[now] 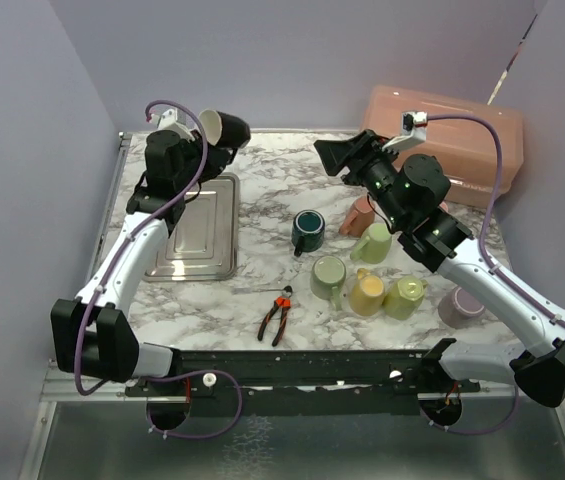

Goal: Turn the mug right side up
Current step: Place the cup on the tray.

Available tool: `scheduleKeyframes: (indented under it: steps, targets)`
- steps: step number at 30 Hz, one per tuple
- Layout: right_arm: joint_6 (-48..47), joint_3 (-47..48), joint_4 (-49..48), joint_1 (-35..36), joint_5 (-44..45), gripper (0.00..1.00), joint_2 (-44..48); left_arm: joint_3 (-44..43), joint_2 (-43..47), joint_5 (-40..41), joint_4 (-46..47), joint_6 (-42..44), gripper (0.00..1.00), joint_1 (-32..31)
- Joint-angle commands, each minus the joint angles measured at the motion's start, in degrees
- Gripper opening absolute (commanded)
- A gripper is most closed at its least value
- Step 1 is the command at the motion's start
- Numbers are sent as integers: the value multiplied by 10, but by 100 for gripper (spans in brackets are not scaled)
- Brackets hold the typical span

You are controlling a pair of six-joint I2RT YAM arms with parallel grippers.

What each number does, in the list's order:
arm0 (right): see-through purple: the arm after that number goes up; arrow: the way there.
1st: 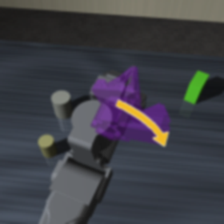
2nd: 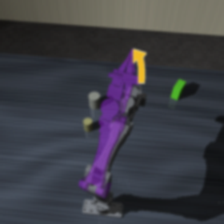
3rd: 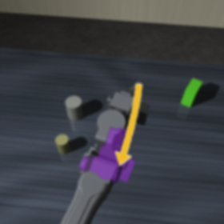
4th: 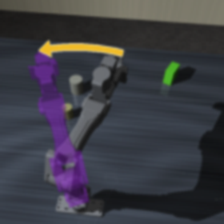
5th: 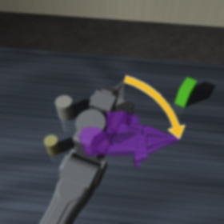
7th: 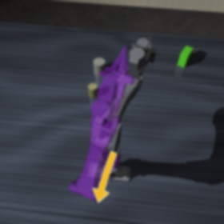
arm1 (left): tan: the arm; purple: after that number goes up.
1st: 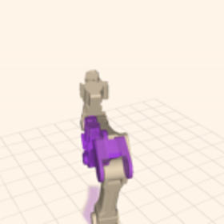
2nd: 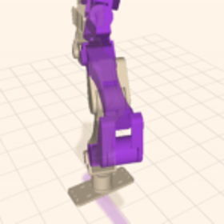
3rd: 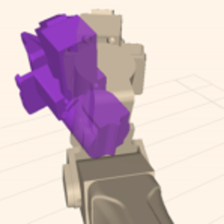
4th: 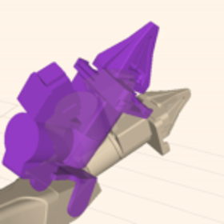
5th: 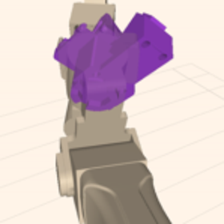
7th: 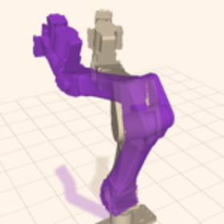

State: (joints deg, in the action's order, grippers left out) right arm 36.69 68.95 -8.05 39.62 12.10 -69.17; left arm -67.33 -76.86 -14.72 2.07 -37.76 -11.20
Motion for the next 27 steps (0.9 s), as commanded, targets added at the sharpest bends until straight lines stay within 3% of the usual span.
scheduleKeyframes:
  steps: [1,5,12,27]
  targets:
    - [-28,14,46,-3,49,68,8,-16,-24,207,-176,145,0,19]
    - [-28,17,62,-3,56,68,3,-4,-50,245,-197,186,0,36]
    - [-27,16,79,-3,68,68,2,-3,-121,196,-211,203,0,100]
    - [-39,32,95,-4,73,68,-15,-112,-265,249,-231,264,0,129]
